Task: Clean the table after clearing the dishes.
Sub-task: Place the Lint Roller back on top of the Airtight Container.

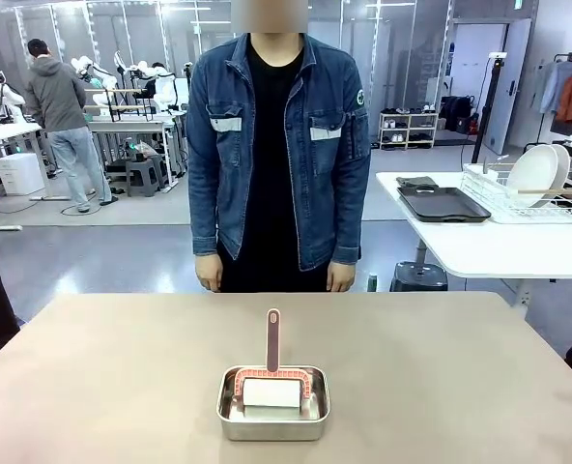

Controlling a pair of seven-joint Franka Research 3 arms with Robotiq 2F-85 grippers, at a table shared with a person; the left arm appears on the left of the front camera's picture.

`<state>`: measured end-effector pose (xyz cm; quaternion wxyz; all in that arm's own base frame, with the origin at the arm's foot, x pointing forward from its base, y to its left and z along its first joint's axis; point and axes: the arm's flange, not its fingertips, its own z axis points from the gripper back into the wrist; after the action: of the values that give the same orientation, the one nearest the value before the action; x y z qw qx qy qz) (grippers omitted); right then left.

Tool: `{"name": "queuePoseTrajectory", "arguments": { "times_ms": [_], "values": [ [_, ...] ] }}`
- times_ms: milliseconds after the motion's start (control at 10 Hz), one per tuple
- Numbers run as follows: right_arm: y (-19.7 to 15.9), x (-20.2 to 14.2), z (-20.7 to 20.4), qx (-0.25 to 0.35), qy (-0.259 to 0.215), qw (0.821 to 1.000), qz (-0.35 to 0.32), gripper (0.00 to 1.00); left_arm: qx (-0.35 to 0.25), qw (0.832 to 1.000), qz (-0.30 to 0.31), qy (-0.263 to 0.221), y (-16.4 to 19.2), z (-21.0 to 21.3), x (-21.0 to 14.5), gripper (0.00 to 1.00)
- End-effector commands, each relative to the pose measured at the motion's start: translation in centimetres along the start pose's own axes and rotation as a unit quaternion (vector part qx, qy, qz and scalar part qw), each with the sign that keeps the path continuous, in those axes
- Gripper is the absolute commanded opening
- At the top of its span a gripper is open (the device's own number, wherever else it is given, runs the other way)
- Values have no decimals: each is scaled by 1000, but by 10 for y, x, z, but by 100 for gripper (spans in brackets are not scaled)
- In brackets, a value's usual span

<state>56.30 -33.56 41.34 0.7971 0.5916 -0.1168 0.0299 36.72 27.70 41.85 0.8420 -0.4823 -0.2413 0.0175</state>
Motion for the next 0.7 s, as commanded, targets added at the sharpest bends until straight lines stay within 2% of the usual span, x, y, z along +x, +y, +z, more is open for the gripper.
{"name": "queuePoseTrajectory", "arguments": {
  "times_ms": [0, 600],
  "values": [
    [25, -11, -16, -3, 20, 1000, -6, 100, 0, 1000, -3, 7, -3, 5, -4, 100],
    [25, -11, -16, -3, 20, 1000, -6, 100, 0, 1000, -3, 7, -3, 5, -4, 100]
  ]
}}
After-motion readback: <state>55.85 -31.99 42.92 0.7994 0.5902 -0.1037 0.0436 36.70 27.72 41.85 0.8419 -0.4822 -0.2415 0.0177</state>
